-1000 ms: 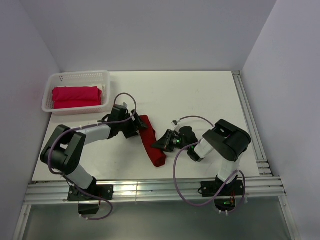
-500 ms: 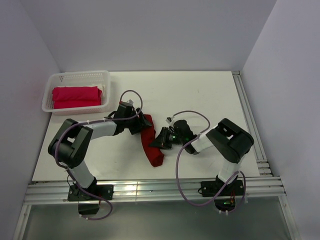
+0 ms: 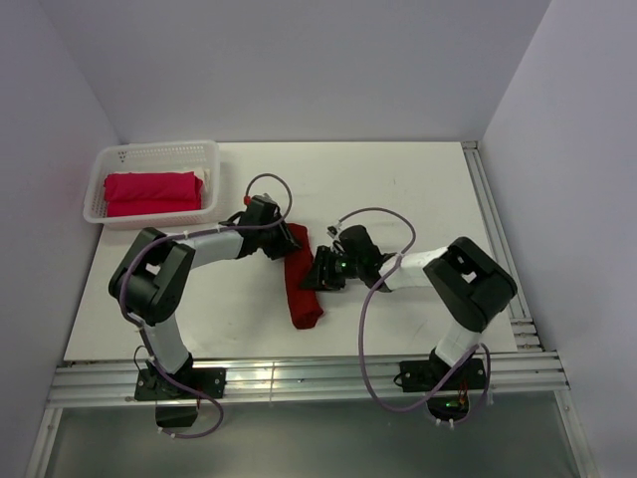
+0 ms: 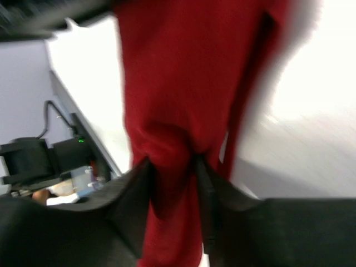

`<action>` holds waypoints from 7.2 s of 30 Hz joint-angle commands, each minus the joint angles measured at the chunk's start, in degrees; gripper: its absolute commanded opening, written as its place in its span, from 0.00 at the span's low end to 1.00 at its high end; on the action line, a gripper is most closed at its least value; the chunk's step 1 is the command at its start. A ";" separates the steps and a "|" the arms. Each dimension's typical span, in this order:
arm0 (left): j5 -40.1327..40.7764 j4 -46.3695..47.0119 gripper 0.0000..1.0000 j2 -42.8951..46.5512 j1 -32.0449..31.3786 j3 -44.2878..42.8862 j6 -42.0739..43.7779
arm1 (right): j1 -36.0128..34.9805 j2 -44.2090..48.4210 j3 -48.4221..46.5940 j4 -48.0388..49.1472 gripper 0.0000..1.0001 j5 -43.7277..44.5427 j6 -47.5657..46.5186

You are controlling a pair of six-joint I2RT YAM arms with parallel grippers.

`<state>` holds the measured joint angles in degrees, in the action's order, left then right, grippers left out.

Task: Roll the t-shirts
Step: Roll the tshirt, then place the rolled tshirt into the container

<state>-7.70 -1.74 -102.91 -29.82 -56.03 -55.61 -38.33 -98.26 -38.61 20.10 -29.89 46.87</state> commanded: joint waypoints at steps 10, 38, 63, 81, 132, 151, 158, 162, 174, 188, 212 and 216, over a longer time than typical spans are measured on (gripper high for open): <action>14.65 -8.46 0.33 1.22 -0.58 -0.40 -5.47 | -2.10 10.62 10.75 -16.04 0.65 -0.17 0.85; 18.08 -11.53 0.35 11.95 -1.11 11.91 -20.76 | -14.66 29.27 26.23 -0.92 0.97 26.63 52.26; 16.50 -11.89 0.37 14.84 -1.11 13.84 -22.52 | -21.53 20.64 26.83 3.90 0.42 38.77 61.50; 11.32 -15.57 1.00 38.11 3.18 19.55 -7.68 | 0.44 25.14 14.46 -30.57 0.00 22.95 5.72; -10.76 4.91 0.94 14.05 13.40 18.94 -0.02 | 9.41 19.33 4.95 -42.07 0.00 17.50 -13.91; -1.80 -3.34 0.00 20.03 9.17 14.12 2.53 | 10.03 18.28 -3.74 -44.44 0.00 16.18 -15.23; 4.36 -16.16 0.00 23.55 9.26 1.38 6.22 | 10.03 16.79 -19.36 -48.56 0.00 14.16 -13.91; 5.77 -20.58 0.00 23.64 10.66 -5.31 8.06 | 10.11 13.45 -26.59 -50.42 0.00 12.58 -13.30; 7.44 -20.85 0.00 20.22 24.00 -18.22 13.25 | 9.85 0.37 -44.96 -42.96 0.00 7.74 -5.31; 3.84 -13.47 0.00 1.15 34.83 -22.80 15.54 | 1.41 -16.62 -67.21 -36.99 0.00 3.61 -2.23; 0.67 -14.77 0.00 2.35 5.12 -19.82 1.65 | 12.92 11.25 -44.45 -42.33 0.00 8.18 -10.39; 1.72 -23.01 0.00 6.84 10.48 -24.99 5.76 | 13.54 10.28 -44.62 -41.89 0.00 6.78 -9.79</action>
<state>-8.38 -18.50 -103.39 -25.74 -74.81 -51.48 -24.84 -86.65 -83.15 -22.55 -22.24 38.65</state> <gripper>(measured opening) 0.063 0.155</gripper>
